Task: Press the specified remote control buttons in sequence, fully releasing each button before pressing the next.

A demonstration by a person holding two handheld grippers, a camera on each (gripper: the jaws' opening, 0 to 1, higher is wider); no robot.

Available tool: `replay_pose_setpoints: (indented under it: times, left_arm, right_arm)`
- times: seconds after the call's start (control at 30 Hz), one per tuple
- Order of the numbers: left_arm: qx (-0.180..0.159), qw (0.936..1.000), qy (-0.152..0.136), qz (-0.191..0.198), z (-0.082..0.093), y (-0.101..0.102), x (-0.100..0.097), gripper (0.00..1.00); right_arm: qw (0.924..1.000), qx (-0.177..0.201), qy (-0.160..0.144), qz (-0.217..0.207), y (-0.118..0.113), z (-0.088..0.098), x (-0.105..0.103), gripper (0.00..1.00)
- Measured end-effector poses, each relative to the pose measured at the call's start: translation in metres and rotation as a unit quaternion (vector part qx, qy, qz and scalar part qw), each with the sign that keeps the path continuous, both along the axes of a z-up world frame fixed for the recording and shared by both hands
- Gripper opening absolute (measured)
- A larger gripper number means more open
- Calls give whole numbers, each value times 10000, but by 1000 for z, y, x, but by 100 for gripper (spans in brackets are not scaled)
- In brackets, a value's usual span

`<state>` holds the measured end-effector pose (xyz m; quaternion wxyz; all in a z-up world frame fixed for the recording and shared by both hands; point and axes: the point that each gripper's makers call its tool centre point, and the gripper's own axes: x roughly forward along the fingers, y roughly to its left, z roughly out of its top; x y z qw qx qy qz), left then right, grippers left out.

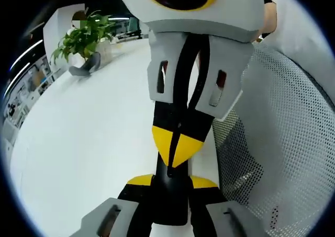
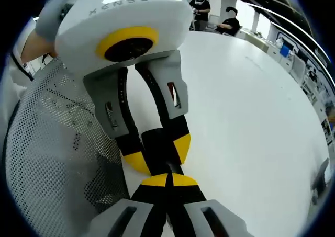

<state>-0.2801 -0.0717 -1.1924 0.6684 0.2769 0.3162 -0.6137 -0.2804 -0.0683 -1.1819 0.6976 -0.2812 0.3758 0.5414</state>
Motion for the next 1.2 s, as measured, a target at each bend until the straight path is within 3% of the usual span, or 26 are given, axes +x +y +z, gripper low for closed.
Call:
replay_pose_setpoints:
  times: [0.03, 0.17, 0.57, 0.77, 0.9, 1.07, 1.2]
  left_arm:
    - [-28, 10000, -4, 13, 0, 0, 0, 24]
    - [-63, 10000, -13, -10, 0, -1, 0, 24]
    - [-56, 10000, -3, -65, 0, -1, 0, 24]
    - [-34, 9999, 7, -137, 0, -1, -1, 24]
    - [-19, 9999, 15, -159, -1, -1, -1, 24]
    - [-17, 9999, 10, -150, -1, -1, -1, 24]
    - [-60, 9999, 14, -130, -1, -1, -1, 24]
  right_arm:
    - [9998, 91, -137, 97, 0, 0, 0, 0]
    - [9997, 202, -126, 62, 0, 2, -2, 0]
    - [9957, -125, -309, 868, 5, 0, -2, 0]
    - [9917, -330, -631, 1067, 8, -1, -2, 0]
    - [9850, -634, -972, 1274, 8, -3, -2, 0]
    - [9882, -526, -936, 1094, 8, -2, -1, 0]
    - [9946, -88, -653, 800, 8, 0, 0, 0]
